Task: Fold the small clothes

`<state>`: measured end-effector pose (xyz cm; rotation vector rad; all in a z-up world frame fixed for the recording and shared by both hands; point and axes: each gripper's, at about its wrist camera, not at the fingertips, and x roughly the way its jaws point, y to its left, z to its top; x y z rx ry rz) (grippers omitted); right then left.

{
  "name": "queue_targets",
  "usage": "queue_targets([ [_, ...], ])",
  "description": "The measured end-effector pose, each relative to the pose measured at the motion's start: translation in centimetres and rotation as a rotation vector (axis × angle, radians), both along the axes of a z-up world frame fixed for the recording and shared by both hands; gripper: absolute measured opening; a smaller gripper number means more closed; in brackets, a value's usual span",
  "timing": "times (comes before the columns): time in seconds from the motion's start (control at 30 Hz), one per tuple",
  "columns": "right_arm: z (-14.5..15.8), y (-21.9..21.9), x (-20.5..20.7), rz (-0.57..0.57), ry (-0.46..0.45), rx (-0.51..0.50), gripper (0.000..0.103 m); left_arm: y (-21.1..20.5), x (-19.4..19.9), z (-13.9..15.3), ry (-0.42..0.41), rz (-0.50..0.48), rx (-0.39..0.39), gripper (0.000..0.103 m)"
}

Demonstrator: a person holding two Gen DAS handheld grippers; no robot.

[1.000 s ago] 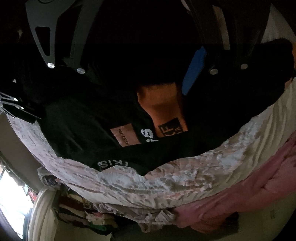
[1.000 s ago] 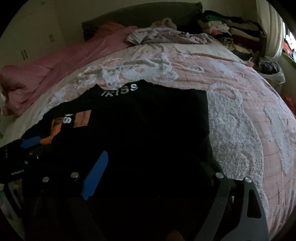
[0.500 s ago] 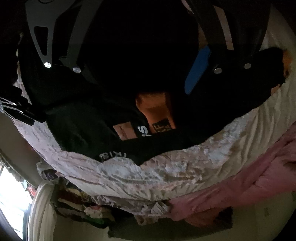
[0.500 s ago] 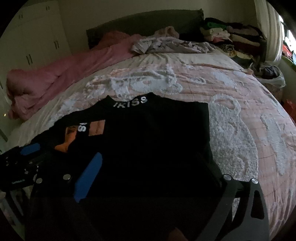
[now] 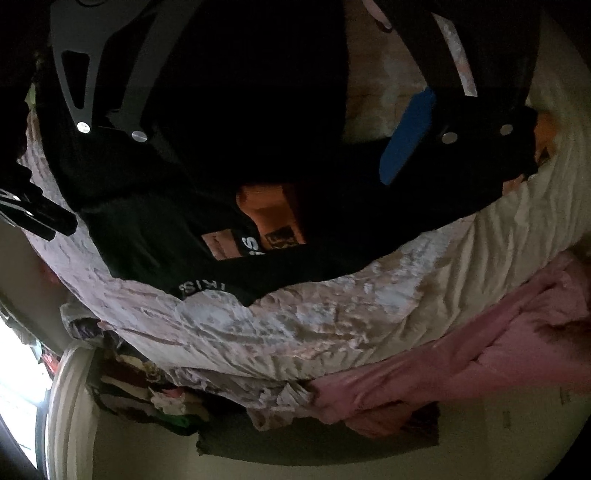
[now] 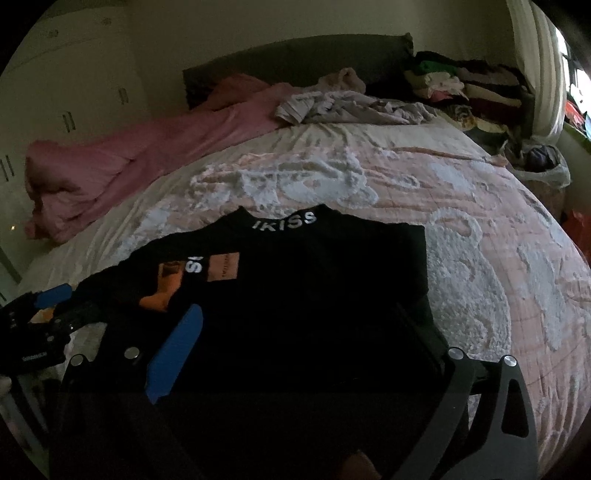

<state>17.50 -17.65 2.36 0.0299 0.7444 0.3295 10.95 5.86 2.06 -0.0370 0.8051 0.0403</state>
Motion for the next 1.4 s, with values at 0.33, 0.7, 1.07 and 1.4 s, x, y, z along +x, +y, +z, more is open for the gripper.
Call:
queue_targets([
  [0.33, 1.3, 2.8, -1.2, 0.050, -0.031, -0.007, 0.098, 2.1, -1.4, 1.3, -0.029, 0.046, -0.018, 0.087],
  [0.7, 2.3, 7.4, -2.3, 0.142, -0.050, 0.008, 0.098, 6.4, -2.7, 1.6, -0.038, 0.150, -0.042, 0.087],
  [1.07, 2.9, 11.9, -3.1, 0.235, -0.055, 0.009, 0.098, 11.2, -4.6, 2.0, -0.060, 0.275, -0.041, 0.093],
  [1.4, 3.1, 15.5, -3.0, 0.295, -0.062, 0.011, 0.098, 14.7, -5.7, 1.6, -0.060, 0.358, -0.067, 0.093],
])
